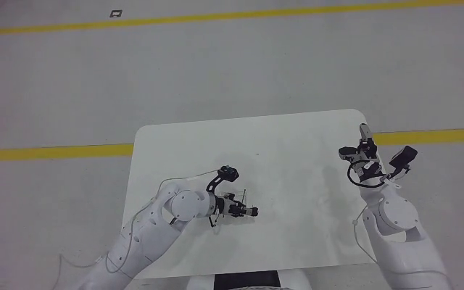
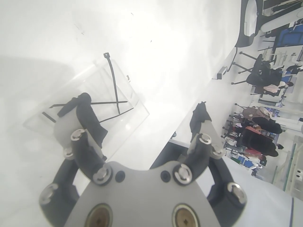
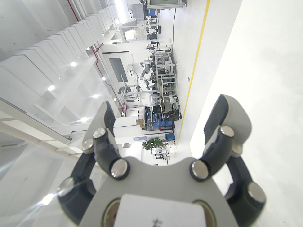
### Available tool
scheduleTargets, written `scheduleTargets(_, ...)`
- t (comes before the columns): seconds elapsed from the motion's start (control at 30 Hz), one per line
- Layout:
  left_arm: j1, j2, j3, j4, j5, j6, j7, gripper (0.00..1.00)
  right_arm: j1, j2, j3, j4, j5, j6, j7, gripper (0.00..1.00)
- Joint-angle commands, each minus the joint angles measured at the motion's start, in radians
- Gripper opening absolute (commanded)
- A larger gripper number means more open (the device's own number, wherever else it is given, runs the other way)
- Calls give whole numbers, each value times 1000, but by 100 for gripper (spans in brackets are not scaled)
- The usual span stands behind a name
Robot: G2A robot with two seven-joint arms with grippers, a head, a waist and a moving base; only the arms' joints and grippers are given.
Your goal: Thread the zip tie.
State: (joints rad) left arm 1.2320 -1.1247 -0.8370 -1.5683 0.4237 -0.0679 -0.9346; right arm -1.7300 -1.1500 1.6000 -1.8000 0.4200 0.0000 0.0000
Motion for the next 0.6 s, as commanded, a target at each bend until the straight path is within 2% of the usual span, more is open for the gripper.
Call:
scheduleTargets(0.0,-1,1,1,-4,6,4,10,56,0,0,0,0,0,0,0,100)
scheduleTargets(0.07,2,5,0,-14,13,4,13,53,0,0,0,0,0,0,0,100)
scheduleTargets(0.13,6,8,-2,-24,21,7,13,44,0,0,0,0,0,0,0,100)
scheduleTargets(0.2,8,12,-3,-33,31,16,7,40,0,0,0,0,0,0,0,100)
scheduleTargets(0.33,8,16,1,-37,40,31,1,31,0,0,0,0,0,0,0,100)
scheduleTargets(0.57,6,21,9,-45,64,65,11,25,0,0,0,0,0,0,0,100)
